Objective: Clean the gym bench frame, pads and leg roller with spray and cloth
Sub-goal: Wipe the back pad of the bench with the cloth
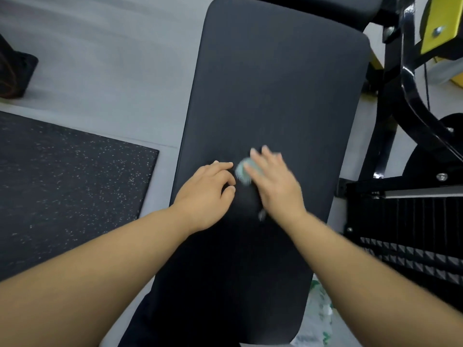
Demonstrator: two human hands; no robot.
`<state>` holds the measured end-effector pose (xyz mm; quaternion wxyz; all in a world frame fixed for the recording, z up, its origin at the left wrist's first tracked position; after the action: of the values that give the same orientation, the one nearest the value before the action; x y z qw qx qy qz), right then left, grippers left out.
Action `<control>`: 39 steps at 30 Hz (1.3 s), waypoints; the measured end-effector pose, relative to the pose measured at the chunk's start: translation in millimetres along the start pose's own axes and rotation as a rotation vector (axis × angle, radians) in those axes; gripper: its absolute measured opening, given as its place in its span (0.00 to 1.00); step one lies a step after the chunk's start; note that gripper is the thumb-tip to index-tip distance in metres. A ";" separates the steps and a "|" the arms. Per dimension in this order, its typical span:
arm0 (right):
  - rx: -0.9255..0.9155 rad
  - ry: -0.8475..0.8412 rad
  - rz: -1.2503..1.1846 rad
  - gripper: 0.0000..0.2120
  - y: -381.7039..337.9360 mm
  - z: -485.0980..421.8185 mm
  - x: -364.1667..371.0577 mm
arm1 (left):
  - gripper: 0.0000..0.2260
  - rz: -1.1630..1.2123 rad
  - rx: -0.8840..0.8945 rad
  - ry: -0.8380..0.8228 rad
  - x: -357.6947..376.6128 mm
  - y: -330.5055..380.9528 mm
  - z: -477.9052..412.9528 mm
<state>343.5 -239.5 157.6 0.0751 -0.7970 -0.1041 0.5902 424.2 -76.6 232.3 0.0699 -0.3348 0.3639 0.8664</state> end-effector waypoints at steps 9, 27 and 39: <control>0.304 0.088 0.030 0.16 14.4 -57.0 -6.8 | 0.14 0.010 -0.057 -0.027 1.2 14.5 -3.0; 0.577 0.049 -0.004 0.20 79.1 2.3 -44.4 | 0.21 -0.214 -0.064 -0.108 56.3 67.7 -0.6; 0.355 -0.107 -0.059 0.22 14.8 104.1 -32.6 | 0.24 -0.283 -0.076 -0.156 63.3 69.4 -1.6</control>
<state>235.9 -262.4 153.7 0.2262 -0.7354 -0.0255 0.6383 351.3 -135.7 232.1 0.2066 -0.3169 0.2735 0.8844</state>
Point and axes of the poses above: each hand's wrist, its own z-axis away from the middle knuckle, its own x-axis out of the palm, y = z × x, the point moved 1 cm from there along -z, towards the middle knuckle, and after that the axes turned 4 degrees about -y, right-handed, at the moved point
